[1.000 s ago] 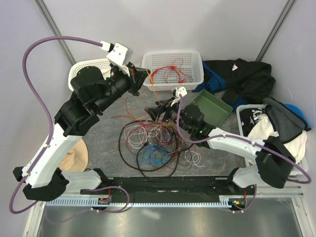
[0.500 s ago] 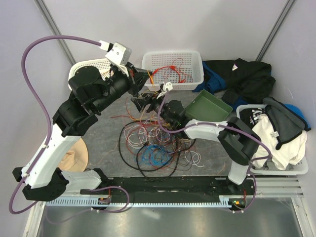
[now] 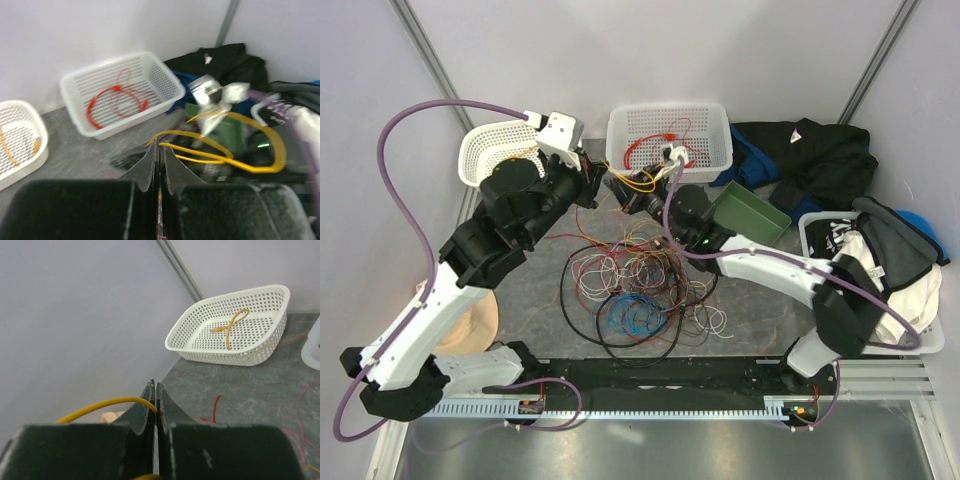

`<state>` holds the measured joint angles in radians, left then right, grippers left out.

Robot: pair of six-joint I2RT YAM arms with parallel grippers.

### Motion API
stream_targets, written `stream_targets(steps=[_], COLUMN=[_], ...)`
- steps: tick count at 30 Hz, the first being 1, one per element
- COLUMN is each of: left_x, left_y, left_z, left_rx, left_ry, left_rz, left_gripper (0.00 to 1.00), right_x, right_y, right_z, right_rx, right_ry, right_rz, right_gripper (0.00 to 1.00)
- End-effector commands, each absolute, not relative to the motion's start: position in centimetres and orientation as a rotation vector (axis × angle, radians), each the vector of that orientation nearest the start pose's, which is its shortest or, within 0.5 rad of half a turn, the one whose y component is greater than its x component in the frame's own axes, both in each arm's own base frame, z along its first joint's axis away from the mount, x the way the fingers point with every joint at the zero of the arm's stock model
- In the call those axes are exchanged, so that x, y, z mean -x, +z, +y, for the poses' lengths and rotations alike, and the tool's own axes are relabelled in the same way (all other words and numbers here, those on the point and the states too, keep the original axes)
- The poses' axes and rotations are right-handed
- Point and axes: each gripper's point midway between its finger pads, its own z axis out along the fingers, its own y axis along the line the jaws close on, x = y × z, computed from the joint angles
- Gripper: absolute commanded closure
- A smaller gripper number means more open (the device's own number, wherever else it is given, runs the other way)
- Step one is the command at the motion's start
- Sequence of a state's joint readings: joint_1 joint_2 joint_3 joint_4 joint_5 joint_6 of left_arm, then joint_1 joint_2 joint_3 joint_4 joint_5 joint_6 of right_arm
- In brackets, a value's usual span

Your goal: Untangle the cables

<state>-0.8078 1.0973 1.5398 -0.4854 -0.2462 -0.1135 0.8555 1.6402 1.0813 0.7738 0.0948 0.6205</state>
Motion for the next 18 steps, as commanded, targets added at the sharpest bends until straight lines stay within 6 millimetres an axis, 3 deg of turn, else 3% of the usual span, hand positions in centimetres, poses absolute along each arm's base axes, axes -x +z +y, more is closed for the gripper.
stream_targets(steps=[1,2,3,5,10,13,18], left_x=[-29.5,-30.0,-30.4,-31.5,-34.1,-35.0,-35.3], left_y=[42.2,41.5,40.3,38.6,33.8,31.3,26.8], left_z=[-19.2,-18.9,-18.8,-18.6,-17.5,-17.1,-18.4], left_rx=[-0.266,-0.252,-0.248,-0.220,-0.131,-0.104,-0.134], left_ry=[-0.275,-0.252,-0.237,-0.230,-0.293,-0.341,-0.408], left_rz=[1.658,1.677,1.703,1.746,1.880,1.951,2.073], left_gripper=[0.98,0.98,0.98,0.98,0.98,0.98,0.98], right_x=[-32.3,-31.6,-31.4,-30.4,-28.4,-27.0,-26.3], right_y=[33.5,32.1,32.8,31.8,31.8,34.3,38.0], right_z=[37.9,36.6,36.1,34.0,29.8,26.6,24.5], right_rx=[0.169,0.209,0.225,0.260,0.253,0.196,0.161], right_ry=[1.014,0.932,0.904,0.805,0.695,0.675,0.662], right_rz=[1.660,1.750,1.762,1.849,1.892,1.828,1.754], right_gripper=[1.00,1.00,1.00,1.00,1.00,1.00,1.00])
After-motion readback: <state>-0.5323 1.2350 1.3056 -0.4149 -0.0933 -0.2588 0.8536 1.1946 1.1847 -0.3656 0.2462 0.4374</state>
